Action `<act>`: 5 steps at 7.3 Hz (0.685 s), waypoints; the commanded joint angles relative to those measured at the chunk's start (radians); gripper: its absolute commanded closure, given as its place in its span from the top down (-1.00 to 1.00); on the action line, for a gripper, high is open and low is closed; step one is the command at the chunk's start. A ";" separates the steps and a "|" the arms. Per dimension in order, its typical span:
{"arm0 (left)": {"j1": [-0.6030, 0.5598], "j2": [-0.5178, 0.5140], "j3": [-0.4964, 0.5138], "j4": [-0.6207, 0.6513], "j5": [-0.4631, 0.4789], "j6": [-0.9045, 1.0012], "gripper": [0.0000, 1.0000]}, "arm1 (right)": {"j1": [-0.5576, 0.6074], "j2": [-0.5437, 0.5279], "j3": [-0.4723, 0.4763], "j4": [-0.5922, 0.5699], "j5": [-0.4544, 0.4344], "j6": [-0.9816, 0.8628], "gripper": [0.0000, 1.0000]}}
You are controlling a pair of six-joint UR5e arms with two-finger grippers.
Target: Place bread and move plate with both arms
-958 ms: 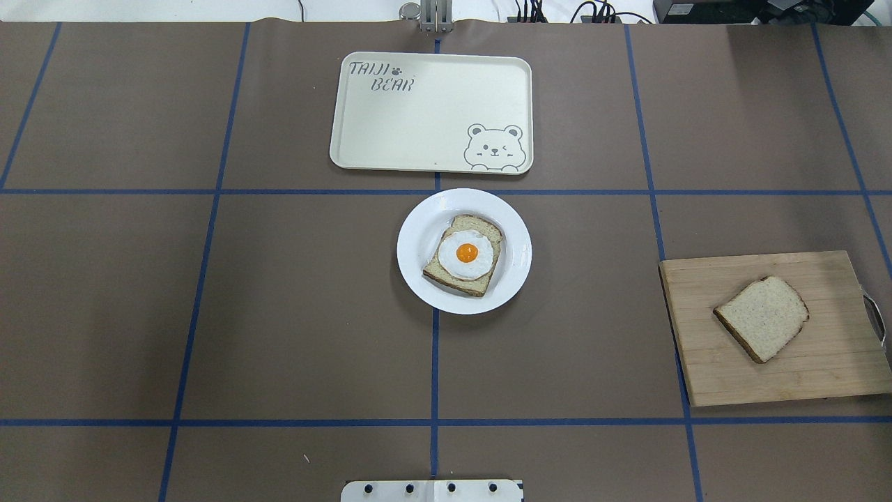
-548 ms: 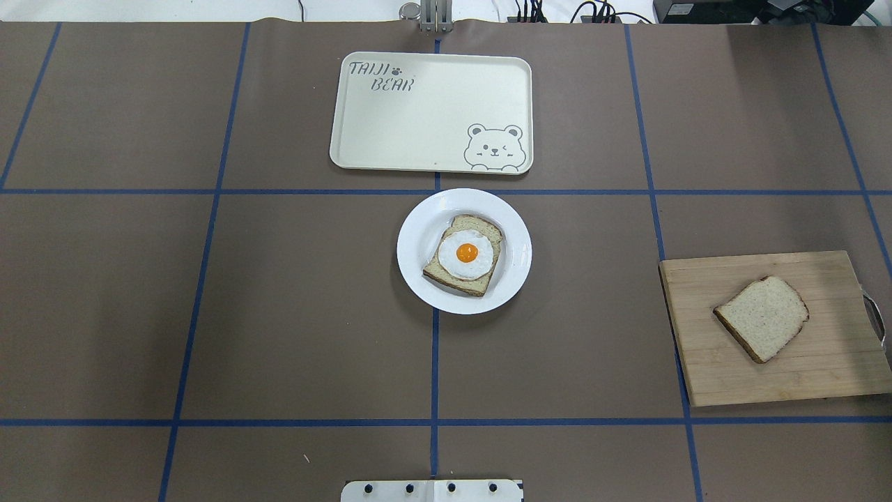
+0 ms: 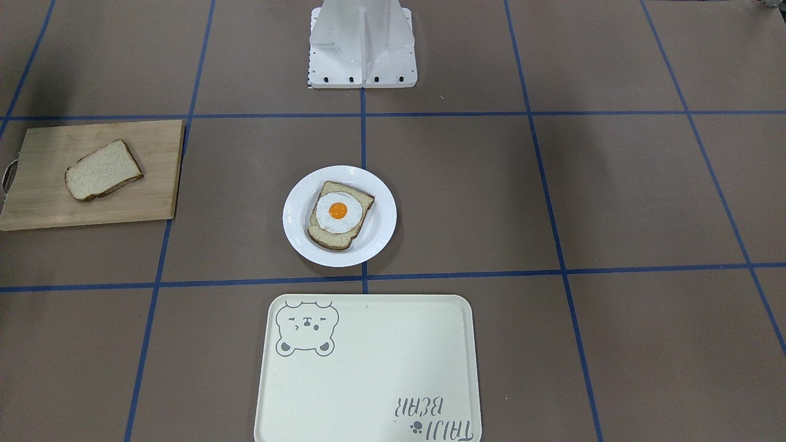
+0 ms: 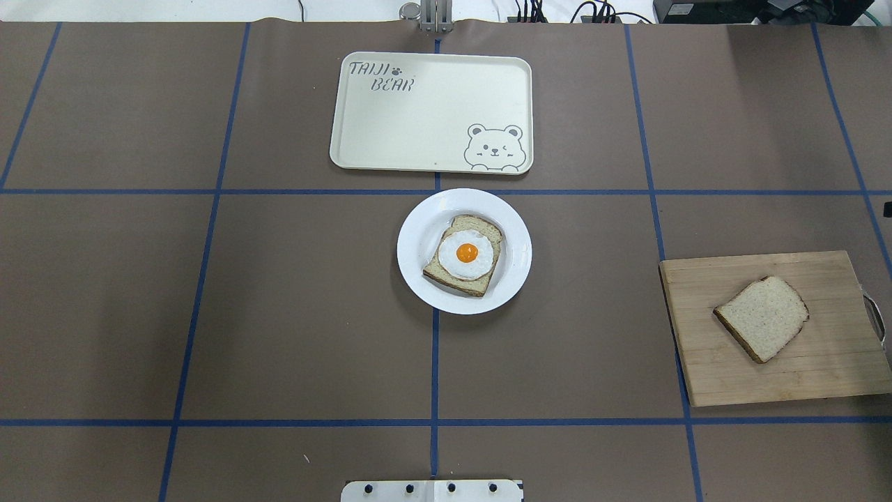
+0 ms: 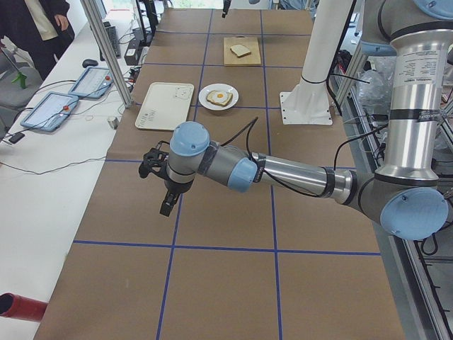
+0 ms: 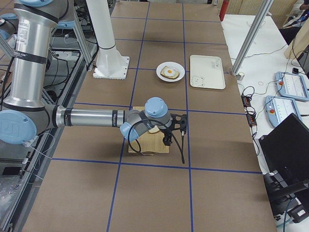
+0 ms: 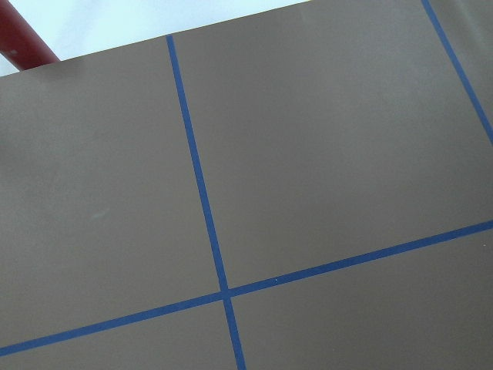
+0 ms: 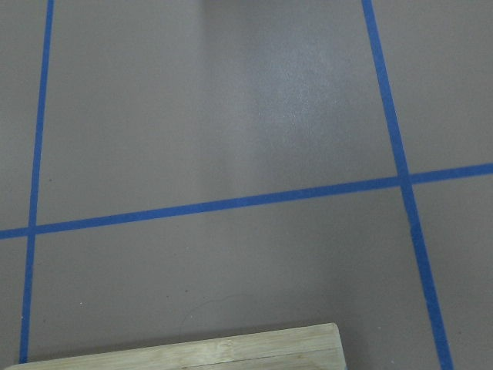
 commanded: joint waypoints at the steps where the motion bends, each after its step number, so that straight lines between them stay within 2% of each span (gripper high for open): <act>1: 0.000 0.001 -0.001 0.000 0.000 0.000 0.96 | -0.202 -0.041 0.001 0.164 -0.134 0.190 0.89; 2: 0.000 0.003 -0.001 -0.002 0.000 0.000 0.96 | -0.264 -0.054 0.001 0.216 -0.169 0.303 0.80; 3: 0.000 0.003 -0.001 -0.002 0.000 0.000 0.96 | -0.352 -0.055 0.001 0.220 -0.257 0.367 0.78; 4: 0.000 0.003 0.008 -0.020 0.000 0.000 0.96 | -0.403 -0.061 0.003 0.224 -0.305 0.385 0.67; 5: 0.000 0.003 0.008 -0.021 0.000 0.000 0.96 | -0.422 -0.118 0.007 0.291 -0.309 0.386 0.38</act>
